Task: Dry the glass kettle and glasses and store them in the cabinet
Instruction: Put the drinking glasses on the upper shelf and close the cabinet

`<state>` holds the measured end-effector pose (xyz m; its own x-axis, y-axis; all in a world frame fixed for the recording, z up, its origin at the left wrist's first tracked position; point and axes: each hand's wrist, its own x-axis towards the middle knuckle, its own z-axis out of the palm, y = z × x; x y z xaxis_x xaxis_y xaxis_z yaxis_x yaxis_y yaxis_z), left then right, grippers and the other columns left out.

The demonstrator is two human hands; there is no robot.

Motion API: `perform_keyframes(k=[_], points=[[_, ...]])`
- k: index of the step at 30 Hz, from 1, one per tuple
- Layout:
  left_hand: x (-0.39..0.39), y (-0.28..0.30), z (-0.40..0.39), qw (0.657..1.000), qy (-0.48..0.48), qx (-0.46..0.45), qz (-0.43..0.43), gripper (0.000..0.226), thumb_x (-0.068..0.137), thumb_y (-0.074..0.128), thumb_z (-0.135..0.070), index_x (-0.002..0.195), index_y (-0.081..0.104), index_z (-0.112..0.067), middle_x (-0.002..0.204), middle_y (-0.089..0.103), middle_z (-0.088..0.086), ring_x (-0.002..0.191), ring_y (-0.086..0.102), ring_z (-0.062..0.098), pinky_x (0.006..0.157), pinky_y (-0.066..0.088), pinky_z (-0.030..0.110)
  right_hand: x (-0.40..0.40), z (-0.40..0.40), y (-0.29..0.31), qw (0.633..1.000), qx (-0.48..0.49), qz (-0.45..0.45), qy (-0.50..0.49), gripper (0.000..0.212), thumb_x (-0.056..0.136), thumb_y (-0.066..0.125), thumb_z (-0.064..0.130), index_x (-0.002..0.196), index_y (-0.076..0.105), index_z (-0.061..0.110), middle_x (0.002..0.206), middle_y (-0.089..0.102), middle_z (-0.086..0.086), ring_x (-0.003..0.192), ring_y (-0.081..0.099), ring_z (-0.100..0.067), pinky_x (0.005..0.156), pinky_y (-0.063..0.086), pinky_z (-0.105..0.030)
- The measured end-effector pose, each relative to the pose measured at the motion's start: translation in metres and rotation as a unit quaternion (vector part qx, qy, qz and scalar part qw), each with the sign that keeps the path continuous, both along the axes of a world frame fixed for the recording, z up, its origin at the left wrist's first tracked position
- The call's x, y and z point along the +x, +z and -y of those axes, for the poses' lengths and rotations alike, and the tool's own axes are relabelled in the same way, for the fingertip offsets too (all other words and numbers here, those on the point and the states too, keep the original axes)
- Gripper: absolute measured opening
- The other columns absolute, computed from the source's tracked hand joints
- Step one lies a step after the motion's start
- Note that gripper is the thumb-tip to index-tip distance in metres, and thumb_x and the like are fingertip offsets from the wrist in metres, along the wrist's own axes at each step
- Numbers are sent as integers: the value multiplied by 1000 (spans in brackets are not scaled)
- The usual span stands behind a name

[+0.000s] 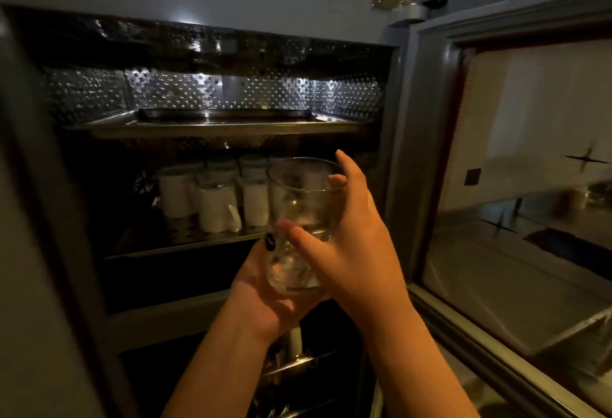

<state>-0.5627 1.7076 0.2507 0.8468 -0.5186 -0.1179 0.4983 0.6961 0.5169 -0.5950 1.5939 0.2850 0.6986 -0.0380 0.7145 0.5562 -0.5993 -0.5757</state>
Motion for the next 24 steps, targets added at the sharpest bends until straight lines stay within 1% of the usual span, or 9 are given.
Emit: perform_keyframes(k=[4,9,12,15,16,18,19,21,24], points=[[9,5,-22,999,44,14,10,42,66,65,-38,73,75,2,79,72,19,63,71,32,51,57,46,11,-20,0,999,33,20,23,98,67,68,62,145,13,38,137,42,13,122,43,2,92,41,-14],[27,10,-34,997,64,27,13,46,76,63,-43,100,73,-5,107,70,17,87,70,34,77,54,48,23,-28,7,992,98,36,68,101,62,74,60,142,13,47,133,43,18,121,44,4,94,49,-28],[32,16,-38,997,73,-2,7,45,78,62,-43,94,76,-4,104,71,18,86,70,35,77,54,50,30,-28,12,986,125,50,95,101,63,75,58,143,15,44,134,44,16,123,44,2,95,49,-29],[34,18,-40,992,104,-69,-34,43,78,71,-25,118,63,-11,110,70,3,100,67,11,88,52,26,38,-24,21,981,140,66,113,100,64,73,59,144,16,41,132,45,18,122,47,0,93,49,-26],[38,17,-42,983,138,-112,-51,40,81,72,-13,118,58,-13,105,71,-4,96,66,2,83,52,19,40,-21,24,980,145,71,116,99,64,73,59,144,17,41,130,46,20,121,48,0,91,49,-24],[44,10,-44,985,156,-63,-33,22,91,61,-16,112,60,-10,99,72,2,89,68,13,71,55,26,45,-17,28,977,156,73,128,99,65,73,58,144,17,40,127,47,23,119,50,0,90,49,-19],[44,6,-45,986,168,-6,-10,28,95,54,-25,116,60,-8,106,70,8,91,68,23,69,56,33,47,-14,29,975,161,73,134,98,65,74,57,144,18,39,126,47,24,118,50,1,91,47,-16],[45,1,-52,981,189,-16,-36,42,94,49,-38,123,59,-9,114,68,16,96,67,32,70,56,45,52,-9,28,973,166,75,142,99,65,74,56,144,18,38,125,47,24,118,49,2,94,41,-10],[43,-4,-62,971,230,-47,-45,47,92,48,-45,124,59,-13,113,68,18,101,65,35,77,52,48,59,0,26,972,171,69,146,100,65,76,52,145,18,36,125,46,27,118,47,7,91,35,-2]])
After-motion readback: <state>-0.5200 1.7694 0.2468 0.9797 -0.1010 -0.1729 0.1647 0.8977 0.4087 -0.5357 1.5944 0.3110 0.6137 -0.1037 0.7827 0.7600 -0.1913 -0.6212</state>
